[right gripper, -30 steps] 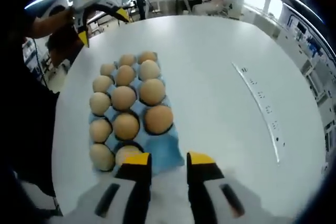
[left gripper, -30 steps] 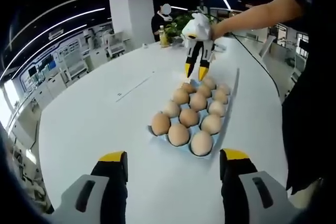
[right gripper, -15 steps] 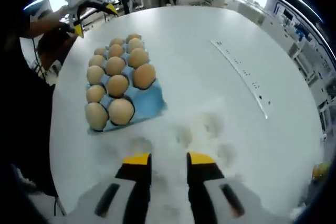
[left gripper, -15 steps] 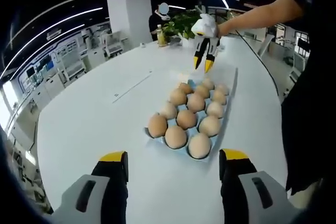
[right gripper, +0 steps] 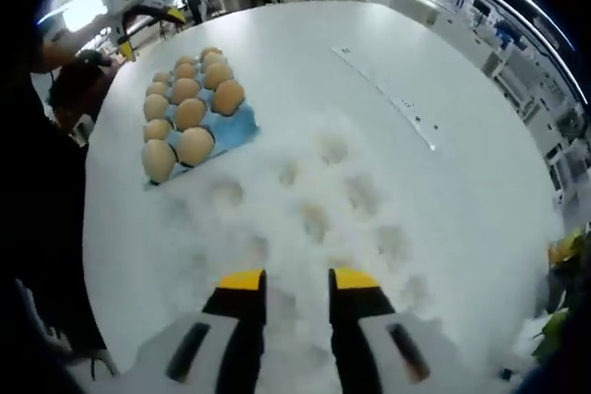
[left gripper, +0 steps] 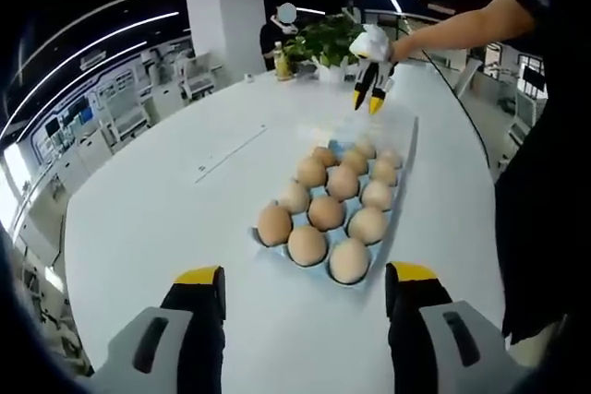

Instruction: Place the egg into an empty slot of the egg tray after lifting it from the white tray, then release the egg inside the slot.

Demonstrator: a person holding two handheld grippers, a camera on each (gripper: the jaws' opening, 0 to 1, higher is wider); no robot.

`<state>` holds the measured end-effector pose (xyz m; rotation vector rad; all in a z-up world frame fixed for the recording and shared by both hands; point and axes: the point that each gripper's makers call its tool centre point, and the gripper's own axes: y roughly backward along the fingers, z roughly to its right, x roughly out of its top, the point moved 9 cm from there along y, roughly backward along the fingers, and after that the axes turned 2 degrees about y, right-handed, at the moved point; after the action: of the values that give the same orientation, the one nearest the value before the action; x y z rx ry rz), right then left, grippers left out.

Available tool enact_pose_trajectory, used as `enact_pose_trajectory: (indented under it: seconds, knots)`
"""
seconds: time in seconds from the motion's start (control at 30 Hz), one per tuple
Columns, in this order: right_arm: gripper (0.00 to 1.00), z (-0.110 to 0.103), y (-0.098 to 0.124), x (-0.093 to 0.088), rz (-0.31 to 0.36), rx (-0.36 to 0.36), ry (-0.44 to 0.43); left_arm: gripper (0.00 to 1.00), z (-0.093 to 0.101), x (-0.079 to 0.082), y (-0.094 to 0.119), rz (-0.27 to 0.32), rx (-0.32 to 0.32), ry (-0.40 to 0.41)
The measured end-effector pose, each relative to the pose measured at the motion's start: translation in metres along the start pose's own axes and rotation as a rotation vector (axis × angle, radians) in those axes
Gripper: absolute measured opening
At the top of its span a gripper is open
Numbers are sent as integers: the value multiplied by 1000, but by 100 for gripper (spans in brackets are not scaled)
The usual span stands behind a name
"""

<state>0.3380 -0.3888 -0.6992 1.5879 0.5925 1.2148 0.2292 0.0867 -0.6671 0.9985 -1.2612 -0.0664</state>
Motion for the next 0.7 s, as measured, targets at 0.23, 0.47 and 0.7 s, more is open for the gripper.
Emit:
enact_pose_trajectory:
  seconds: [0.23, 0.47, 0.7]
  knots:
    - [26, 20, 22, -24, -10, -70, -78, 71, 1, 5, -2, -5, -6, -7]
    - [25, 46, 41, -47, -48, -187, -117, 72, -1, 7, -1, -14, 1, -6]
    - [26, 55, 38, -65, -128, -200, -116, 72, -1, 9, 0, -20, 10, -2]
